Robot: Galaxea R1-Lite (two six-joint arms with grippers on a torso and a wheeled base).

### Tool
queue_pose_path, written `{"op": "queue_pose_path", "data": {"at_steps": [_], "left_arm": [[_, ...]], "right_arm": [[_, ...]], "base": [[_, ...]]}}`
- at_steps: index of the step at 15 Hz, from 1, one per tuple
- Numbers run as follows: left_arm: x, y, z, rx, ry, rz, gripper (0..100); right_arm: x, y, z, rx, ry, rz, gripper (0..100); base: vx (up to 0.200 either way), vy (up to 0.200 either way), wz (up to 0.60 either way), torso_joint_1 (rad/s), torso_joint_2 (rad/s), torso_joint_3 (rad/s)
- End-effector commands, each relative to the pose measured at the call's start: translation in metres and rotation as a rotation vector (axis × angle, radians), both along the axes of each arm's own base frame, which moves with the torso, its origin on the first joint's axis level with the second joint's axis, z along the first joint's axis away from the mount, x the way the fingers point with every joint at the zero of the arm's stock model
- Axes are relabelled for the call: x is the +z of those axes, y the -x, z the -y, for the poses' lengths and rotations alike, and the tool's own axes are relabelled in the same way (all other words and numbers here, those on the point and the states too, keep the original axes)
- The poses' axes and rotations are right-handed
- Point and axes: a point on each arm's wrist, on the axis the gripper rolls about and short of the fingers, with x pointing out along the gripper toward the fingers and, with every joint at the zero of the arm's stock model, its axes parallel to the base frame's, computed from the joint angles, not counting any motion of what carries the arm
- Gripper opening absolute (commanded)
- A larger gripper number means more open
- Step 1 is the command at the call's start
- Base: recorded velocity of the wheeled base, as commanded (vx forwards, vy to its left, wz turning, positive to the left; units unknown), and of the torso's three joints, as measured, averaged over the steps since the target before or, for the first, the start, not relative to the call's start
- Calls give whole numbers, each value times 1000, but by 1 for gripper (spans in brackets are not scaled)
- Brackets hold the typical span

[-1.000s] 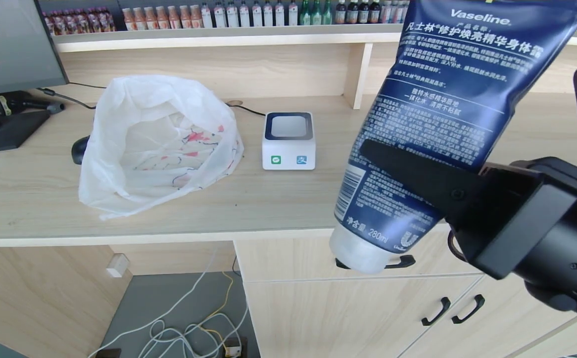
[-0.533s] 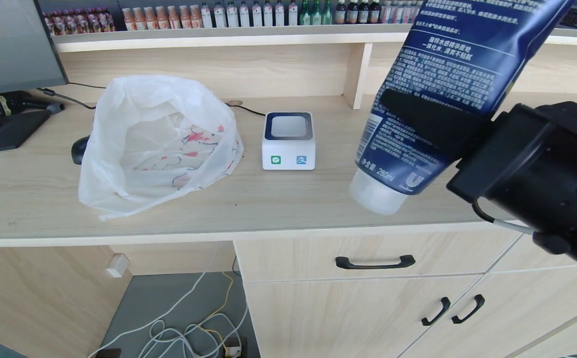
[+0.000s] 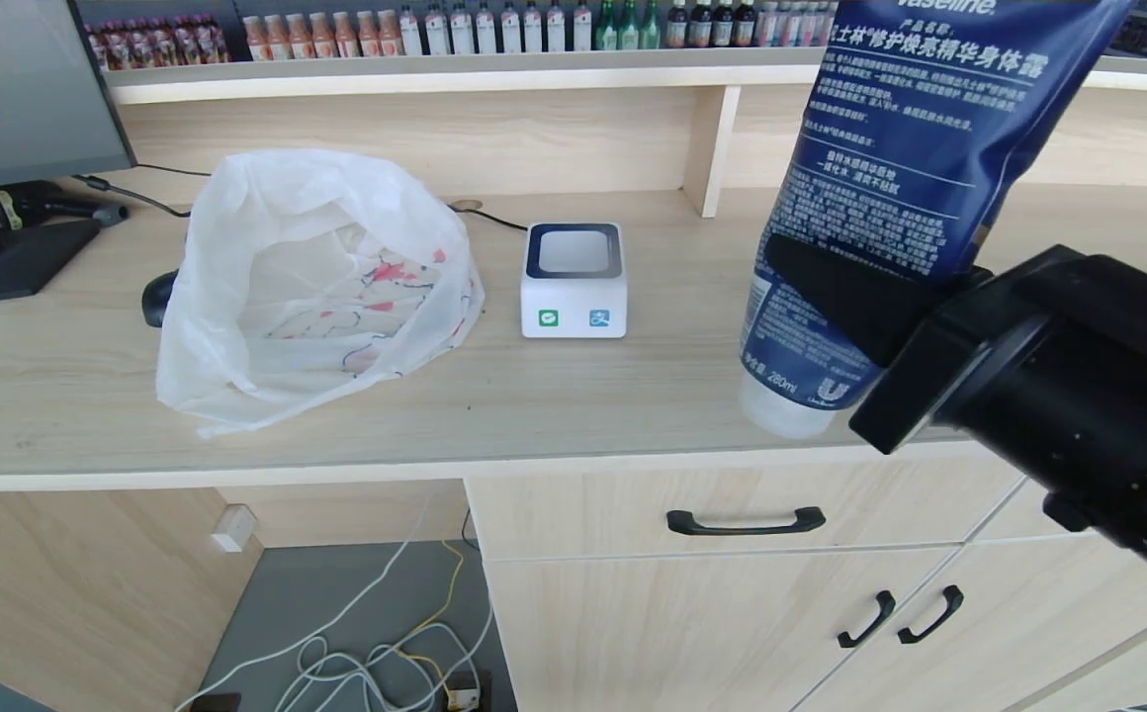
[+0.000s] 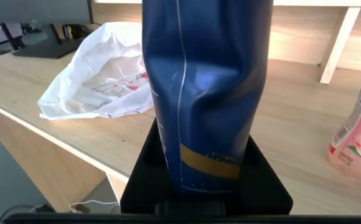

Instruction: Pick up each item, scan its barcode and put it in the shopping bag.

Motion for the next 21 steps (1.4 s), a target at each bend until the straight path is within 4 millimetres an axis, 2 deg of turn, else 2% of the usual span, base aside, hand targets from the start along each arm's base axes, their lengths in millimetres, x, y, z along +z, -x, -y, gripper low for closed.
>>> {"op": "queue_pose_path", "data": {"at_steps": [1,2,5,6,10,13,16,21], "left_arm": [[0,0,0,0,0,-2,100],[0,0,0,0,0,0,100],[0,0,0,0,0,-2,100],[0,0,0,0,0,-2,100],[0,0,0,0,0,-2,100],[0,0,0,0,0,-2,100],[0,0,0,0,0,-2,100],[0,0,0,0,-1,-2,100]], "right_arm": [[-15,-9,-3,-31,42,-36,0],[-18,-17,-5,-55,42,-31,0],[-18,-23,-11,-70,77,9,0],[-21,-33,-20,-83,95,6,0],[-12,-79,-51,-137,29,66,0],[-17,-86,-55,-166,82,98,0],[-6,-89,-58,-175,55,147,0],[-5,-88,-58,-174,40,156,0]], "base": [[0,0,0,0,0,0],[0,0,0,0,0,0],[0,0,0,0,0,0],[0,0,0,0,0,0],[0,0,0,0,0,0],[0,0,0,0,0,0],[0,0,0,0,0,0],[0,0,0,0,0,0]]}}
